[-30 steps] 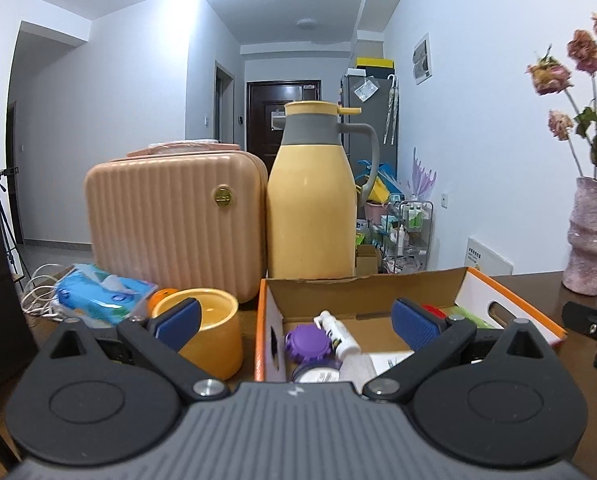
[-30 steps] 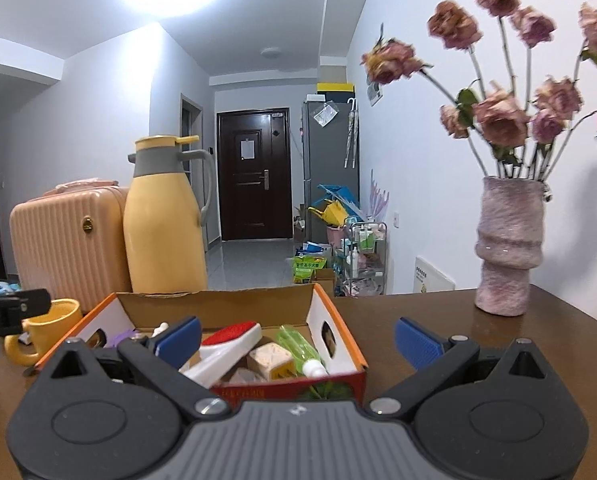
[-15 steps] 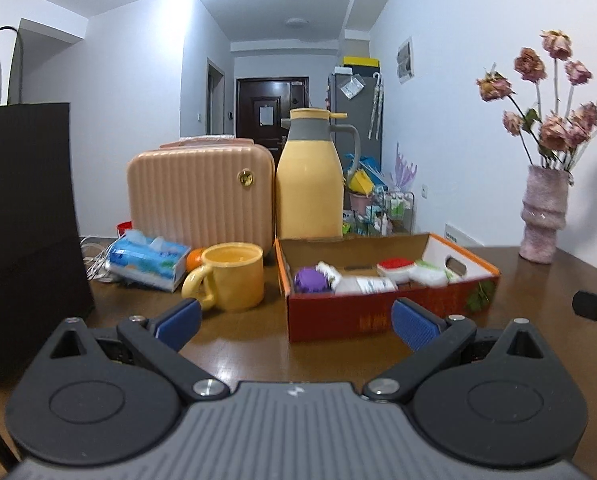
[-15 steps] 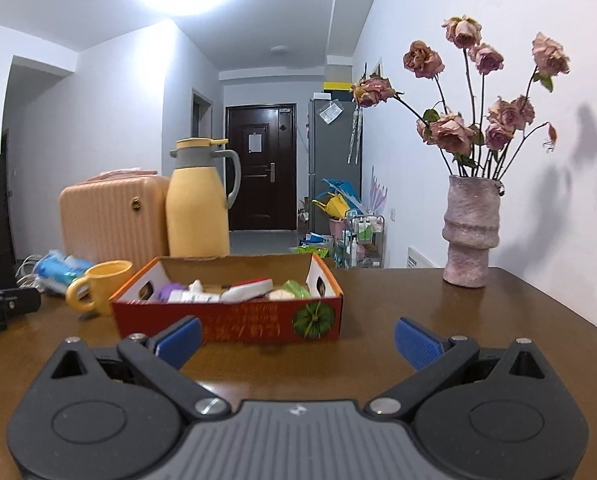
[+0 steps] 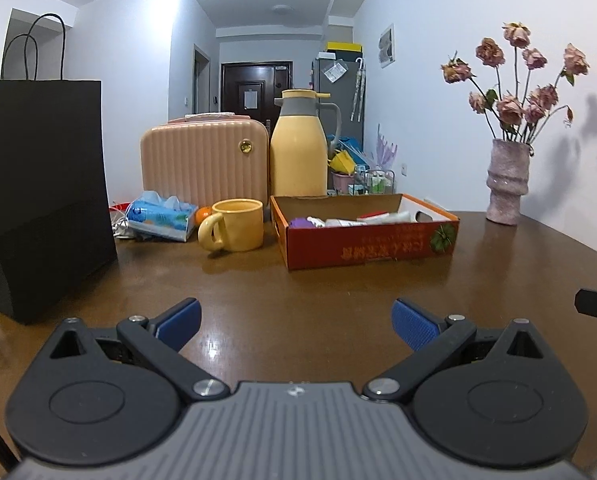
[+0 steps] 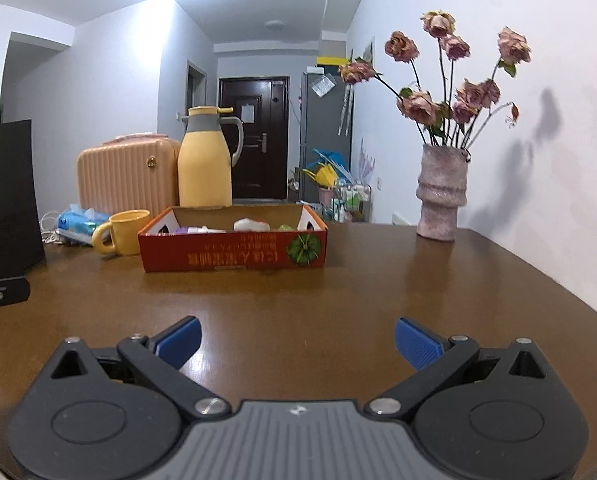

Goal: Organize rigid objects

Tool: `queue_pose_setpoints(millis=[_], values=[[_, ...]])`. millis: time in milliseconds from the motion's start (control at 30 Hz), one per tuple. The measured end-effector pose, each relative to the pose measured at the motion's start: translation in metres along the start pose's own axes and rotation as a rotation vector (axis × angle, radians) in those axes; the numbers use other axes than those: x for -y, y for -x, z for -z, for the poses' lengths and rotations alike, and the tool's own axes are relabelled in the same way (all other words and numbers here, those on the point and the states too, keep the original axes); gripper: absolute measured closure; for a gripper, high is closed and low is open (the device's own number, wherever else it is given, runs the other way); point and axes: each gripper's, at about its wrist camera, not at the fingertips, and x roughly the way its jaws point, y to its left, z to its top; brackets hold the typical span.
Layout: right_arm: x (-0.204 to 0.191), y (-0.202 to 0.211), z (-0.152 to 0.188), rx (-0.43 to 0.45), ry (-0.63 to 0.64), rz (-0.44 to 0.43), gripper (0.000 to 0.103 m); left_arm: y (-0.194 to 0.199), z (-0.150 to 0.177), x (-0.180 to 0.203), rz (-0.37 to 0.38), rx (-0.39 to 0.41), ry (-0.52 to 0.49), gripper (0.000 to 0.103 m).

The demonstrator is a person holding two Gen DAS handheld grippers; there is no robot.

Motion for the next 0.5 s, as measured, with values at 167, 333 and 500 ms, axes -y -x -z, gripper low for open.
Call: queue_pose_setpoints(millis=[167,333,500], values=[[-0.003,0.015,0.010,-0.013,0.000,0.004,0.000,0.017,0.011,0.001,0.016,-0.010,-0.004,0.000],[-0.006,0.025,0.013,-0.007,0.004,0.005,0.000,0.028,0.016,0.001,0.028,-0.003,-0.013,0.000],[-0.008,0.028,0.012,-0.002,0.009,0.000,0.000,0.034,0.016,0.001,0.033,0.009,-0.013,0.000]])
